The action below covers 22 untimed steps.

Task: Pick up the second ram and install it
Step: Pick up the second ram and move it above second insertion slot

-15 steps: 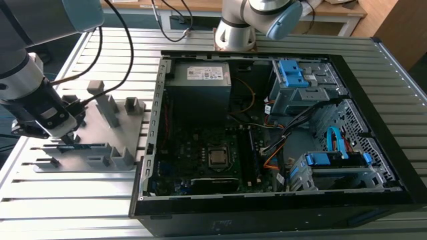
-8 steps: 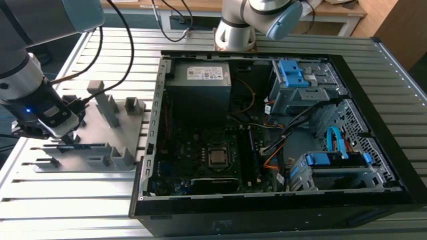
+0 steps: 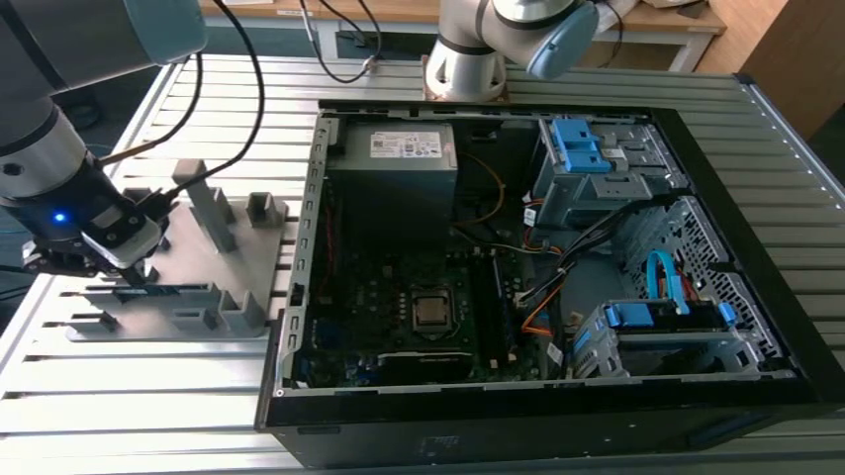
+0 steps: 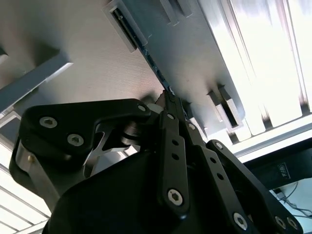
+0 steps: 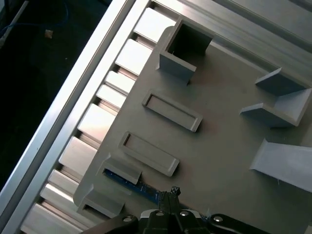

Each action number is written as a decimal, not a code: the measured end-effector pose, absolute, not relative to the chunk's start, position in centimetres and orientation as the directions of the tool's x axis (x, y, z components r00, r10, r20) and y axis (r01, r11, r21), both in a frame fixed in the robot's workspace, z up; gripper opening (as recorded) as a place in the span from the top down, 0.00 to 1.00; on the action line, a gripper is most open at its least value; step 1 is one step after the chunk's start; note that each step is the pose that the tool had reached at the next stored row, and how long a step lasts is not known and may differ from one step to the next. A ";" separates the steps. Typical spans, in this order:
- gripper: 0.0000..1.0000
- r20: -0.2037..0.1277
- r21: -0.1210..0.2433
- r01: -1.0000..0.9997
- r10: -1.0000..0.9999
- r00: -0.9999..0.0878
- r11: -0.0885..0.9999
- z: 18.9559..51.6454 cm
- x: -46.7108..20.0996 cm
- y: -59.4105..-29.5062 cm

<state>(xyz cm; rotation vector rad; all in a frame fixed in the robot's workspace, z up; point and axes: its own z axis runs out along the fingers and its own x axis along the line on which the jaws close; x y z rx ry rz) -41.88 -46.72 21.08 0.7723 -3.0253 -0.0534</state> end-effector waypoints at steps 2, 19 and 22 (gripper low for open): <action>0.90 0.010 0.038 -0.493 -0.494 -0.870 0.869 21.1 -41.9 -46.7; 0.90 0.010 0.038 -0.608 -0.609 -0.793 0.793 21.1 -41.9 -46.7; 0.90 0.010 0.038 -0.628 -0.629 -0.777 0.777 21.1 -41.9 -46.7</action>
